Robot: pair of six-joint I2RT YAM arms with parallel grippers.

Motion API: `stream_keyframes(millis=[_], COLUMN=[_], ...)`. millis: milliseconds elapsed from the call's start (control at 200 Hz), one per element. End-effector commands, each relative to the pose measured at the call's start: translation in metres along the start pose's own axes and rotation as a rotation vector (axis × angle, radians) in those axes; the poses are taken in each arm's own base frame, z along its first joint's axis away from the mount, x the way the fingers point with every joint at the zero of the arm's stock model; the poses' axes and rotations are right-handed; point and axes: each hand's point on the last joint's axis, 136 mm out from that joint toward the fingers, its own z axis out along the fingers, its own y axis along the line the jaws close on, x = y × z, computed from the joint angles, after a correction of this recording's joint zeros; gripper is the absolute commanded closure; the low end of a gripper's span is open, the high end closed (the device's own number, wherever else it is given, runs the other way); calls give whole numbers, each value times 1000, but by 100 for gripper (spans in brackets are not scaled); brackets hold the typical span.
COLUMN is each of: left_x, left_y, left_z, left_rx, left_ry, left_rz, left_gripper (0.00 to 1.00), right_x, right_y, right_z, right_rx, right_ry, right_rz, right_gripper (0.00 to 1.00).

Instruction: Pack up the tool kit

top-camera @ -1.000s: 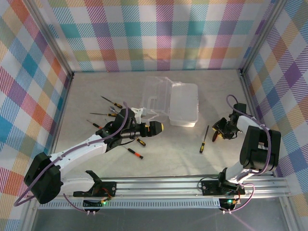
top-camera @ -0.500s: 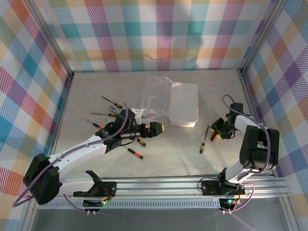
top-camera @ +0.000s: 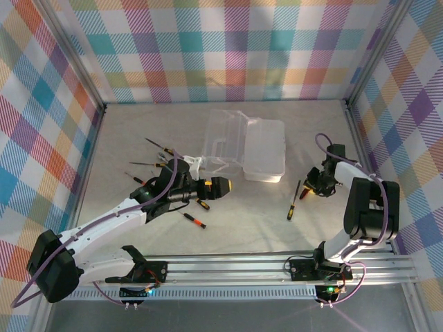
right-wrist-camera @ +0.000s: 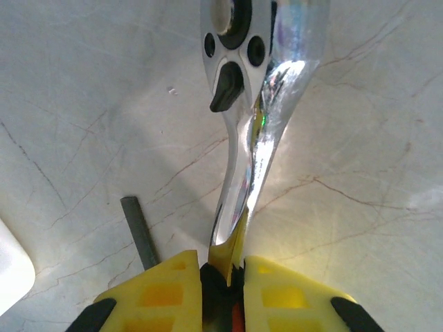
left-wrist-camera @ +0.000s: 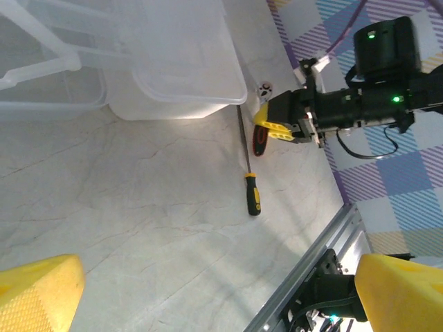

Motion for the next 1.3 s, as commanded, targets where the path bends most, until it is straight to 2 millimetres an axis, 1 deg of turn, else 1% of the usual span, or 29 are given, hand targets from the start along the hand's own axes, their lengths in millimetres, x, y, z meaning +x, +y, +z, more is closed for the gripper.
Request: stream_keyframes(millis=[0,130,210,305,325,345,390,480,505,590,640,735,815,900,1000,1105,1295], left_x=[-6,-10,-15,-24,-28,-26,-30,-36,-37,-38,-37,-33,-29,-27,-28,-29,-31], left_y=[-6,-4,2,20,23,30,39,55,59,66,67,68,71,73,71,70,67], left_z=[-4,-4,-7,-19,-22,-26,-34,-50,-54,-65,-71,-81,-87,-90,-90,-91,-92], left_rx=[-14,-38,-89,-214,-237,-279,-335,-420,-438,-464,-463,-460,-470,-476,-475,-480,-488], left_ry=[-15,-26,-43,-87,-102,-93,-109,-143,-153,-179,-190,-206,-215,-217,-213,-203,-192], left_rz=[46,45,42,44,45,43,38,11,1,-28,-41,-54,-63,-68,-70,-63,-50], left_gripper=[0,0,0,0,0,0,0,0,0,0,0,0,0,0,0,0,0], right_x=[-7,-14,-17,-19,-20,-20,-20,-19,-18,-22,-27,-35,-34,-29,-27,-26,-19], right_y=[11,23,39,70,79,86,105,143,154,178,184,198,212,224,235,238,238], right_z=[-21,-33,-41,-56,-60,-62,-68,-70,-67,-56,-48,-38,-28,-13,4,22,40], right_rx=[-25,-56,-72,-93,-103,-109,-120,-153,-166,-173,-171,-198,-221,-222,-224,-221,-241], right_ry=[-65,-97,-114,-143,-150,-155,-168,-157,-143,-125,-115,-104,-69,-34,5,50,109], right_rz=[-27,-49,-93,-175,-195,-213,-261,-345,-367,-413,-414,-432,-469,-526,-565,-557,-533], right_gripper=[93,93,93,93,93,93,93,93,93,93,94,94,94,94,94,94,92])
